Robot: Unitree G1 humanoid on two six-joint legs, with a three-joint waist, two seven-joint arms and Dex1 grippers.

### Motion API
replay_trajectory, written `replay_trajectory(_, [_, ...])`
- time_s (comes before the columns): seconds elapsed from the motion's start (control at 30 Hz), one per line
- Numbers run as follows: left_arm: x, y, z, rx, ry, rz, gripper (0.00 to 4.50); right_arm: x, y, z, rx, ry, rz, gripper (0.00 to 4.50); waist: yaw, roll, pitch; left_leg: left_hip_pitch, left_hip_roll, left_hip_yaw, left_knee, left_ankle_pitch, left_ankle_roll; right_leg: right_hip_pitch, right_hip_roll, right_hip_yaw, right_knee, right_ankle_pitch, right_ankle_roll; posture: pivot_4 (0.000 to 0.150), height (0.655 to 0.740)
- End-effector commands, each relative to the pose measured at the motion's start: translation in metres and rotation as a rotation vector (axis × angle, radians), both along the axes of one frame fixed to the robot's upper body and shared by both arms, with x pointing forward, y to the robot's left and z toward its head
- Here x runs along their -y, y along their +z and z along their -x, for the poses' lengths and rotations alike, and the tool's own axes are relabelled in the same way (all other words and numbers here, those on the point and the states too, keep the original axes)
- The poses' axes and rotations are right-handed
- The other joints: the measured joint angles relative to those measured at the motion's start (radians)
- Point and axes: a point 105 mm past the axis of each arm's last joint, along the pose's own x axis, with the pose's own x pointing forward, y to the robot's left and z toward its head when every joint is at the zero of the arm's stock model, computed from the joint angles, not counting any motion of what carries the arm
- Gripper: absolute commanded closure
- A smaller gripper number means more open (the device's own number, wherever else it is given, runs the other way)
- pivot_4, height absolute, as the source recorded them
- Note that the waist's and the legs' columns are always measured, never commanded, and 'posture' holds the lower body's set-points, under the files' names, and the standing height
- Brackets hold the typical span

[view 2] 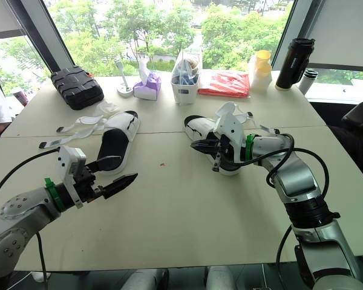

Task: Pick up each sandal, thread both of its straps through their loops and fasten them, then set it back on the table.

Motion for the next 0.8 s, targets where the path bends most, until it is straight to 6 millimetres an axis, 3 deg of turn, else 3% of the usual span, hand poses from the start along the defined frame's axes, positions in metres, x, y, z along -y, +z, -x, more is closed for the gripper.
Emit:
replay_trajectory(0.03, [-0.0020, 0.0114, -0.0010, 0.050, 0.015, 0.006, 0.03, 0.0006, 0.0197, 0.0020, 0.070, 0.009, -0.017, 4.50, 0.000, 0.000, 0.000, 0.000, 0.000, 0.000, 0.000, 0.000, 0.000, 0.000, 0.000, 0.000, 0.000, 0.000, 0.000, 0.150, 0.7400])
replay_trajectory(0.8, [0.0000, 0.0143, 0.0015, 0.044, -0.002, 0.019, 0.03, -0.0017, 0.0179, 0.0028, 0.070, 0.010, -0.021, 4.50, 0.000, 0.000, 0.000, 0.000, 0.000, 0.000, 0.000, 0.000, 0.000, 0.000, 0.000, 0.000, 0.000, 0.000, 0.000, 0.150, 0.7400])
